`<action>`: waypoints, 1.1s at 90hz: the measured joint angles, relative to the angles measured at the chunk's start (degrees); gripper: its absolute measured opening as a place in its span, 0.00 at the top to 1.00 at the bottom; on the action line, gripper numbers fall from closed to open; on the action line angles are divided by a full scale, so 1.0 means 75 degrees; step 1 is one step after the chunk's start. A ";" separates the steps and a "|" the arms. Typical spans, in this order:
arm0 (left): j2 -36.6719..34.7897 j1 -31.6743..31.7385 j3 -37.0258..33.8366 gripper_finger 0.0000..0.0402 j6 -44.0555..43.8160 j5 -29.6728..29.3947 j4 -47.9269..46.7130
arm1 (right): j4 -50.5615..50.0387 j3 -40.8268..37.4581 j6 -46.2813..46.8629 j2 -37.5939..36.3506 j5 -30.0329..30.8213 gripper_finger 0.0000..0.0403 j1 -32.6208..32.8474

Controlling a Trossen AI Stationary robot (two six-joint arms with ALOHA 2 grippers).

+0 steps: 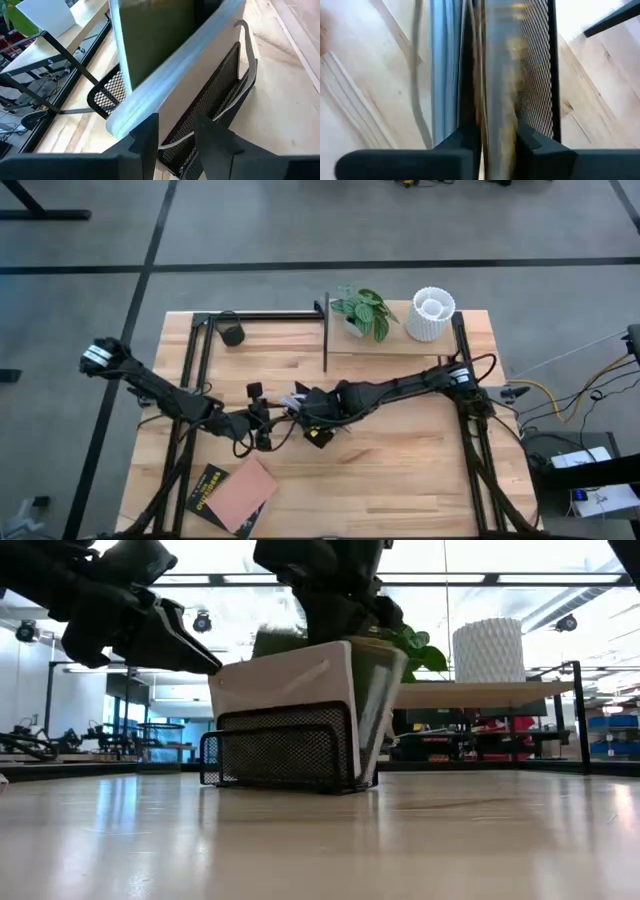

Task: Stock shelves
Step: Put the green notebook into the black mesh bookshelf

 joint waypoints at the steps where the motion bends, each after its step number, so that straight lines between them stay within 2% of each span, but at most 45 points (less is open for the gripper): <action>1: 0.0000 0.0000 0.0000 0.75 0.0000 0.0000 0.0000 | 0.0000 -0.0005 -0.0002 0.0000 0.0000 0.86 -0.0002; 29: 0.0000 0.0000 0.0000 0.72 0.0003 0.0003 0.0003 | 0.0189 -0.0017 -0.0247 0.0000 0.0013 0.80 -0.0020; 54: 0.0000 0.0000 0.0000 0.70 0.0003 0.0006 0.0006 | 0.0163 0.0478 -0.0394 -0.0020 0.0109 0.90 0.0001; 76: 0.0000 0.0000 0.0000 0.72 -0.0086 0.0009 0.0020 | 0.0045 0.0940 -0.0740 -0.0058 0.0890 0.99 0.0245; 99: 0.0000 0.0000 0.0000 0.75 -0.0111 0.0011 0.0020 | -0.0177 0.0937 -0.0682 -0.0058 0.0869 1.00 0.0468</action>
